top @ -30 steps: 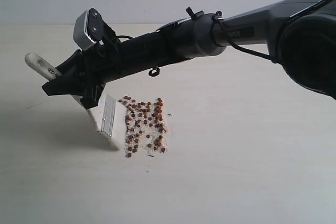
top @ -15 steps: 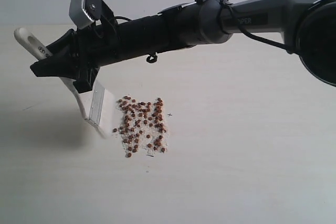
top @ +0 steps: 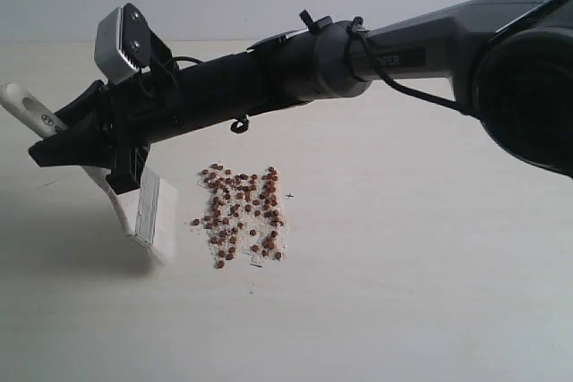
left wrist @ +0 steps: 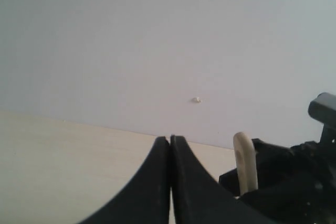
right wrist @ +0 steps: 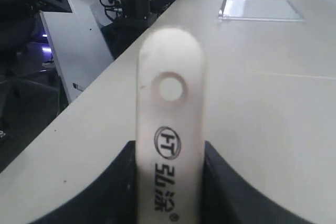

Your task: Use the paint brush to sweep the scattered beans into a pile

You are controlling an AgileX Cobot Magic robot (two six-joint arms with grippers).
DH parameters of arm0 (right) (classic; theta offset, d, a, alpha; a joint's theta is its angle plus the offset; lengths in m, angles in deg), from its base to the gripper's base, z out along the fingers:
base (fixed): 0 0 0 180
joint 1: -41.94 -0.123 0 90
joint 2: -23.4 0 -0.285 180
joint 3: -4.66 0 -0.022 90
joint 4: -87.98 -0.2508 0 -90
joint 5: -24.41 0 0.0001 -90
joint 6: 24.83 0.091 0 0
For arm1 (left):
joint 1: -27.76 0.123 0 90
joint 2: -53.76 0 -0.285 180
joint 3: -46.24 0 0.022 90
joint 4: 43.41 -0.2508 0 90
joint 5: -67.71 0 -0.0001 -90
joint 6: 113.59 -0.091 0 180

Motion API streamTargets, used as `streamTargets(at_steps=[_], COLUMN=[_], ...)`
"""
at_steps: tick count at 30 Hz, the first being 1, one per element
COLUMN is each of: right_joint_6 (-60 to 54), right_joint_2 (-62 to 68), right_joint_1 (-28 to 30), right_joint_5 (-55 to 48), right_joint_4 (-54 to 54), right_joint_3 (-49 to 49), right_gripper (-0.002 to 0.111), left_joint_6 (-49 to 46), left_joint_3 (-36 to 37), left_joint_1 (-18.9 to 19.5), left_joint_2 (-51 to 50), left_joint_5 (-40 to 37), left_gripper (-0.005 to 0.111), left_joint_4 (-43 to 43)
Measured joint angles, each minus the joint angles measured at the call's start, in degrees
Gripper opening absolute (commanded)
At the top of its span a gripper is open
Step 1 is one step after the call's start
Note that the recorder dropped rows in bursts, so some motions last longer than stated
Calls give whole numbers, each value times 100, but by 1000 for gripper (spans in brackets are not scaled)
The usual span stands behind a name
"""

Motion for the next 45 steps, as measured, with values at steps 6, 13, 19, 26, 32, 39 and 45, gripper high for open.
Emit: streamTargets(at_steps=[6, 13, 19, 26, 32, 39, 45], right_joint_6=[0, 382, 491, 501, 501, 658, 671], right_joint_2=[119, 119, 119, 35, -317, -668, -707], right_joint_1=[1, 1, 1, 1, 1, 98, 144], right_joint_5=[37, 312, 403, 355, 305, 429, 1995], right_joint_4=[239, 769, 1014, 1038, 1030, 611, -70], right_joint_3=[0, 0, 0, 0, 0, 0, 49], right_gripper=[0, 0, 0, 0, 0, 0, 0], left_joint_6=[0, 0, 0, 0, 0, 0, 0], left_joint_3=[0, 0, 0, 0, 0, 0, 0], left_joint_1=[0, 0, 0, 0, 0, 0, 0], left_joint_2=[0, 0, 0, 0, 0, 0, 0], left_joint_5=[0, 0, 0, 0, 0, 0, 0], left_gripper=[0, 0, 0, 0, 0, 0, 0], left_joint_4=[0, 0, 0, 0, 0, 0, 0])
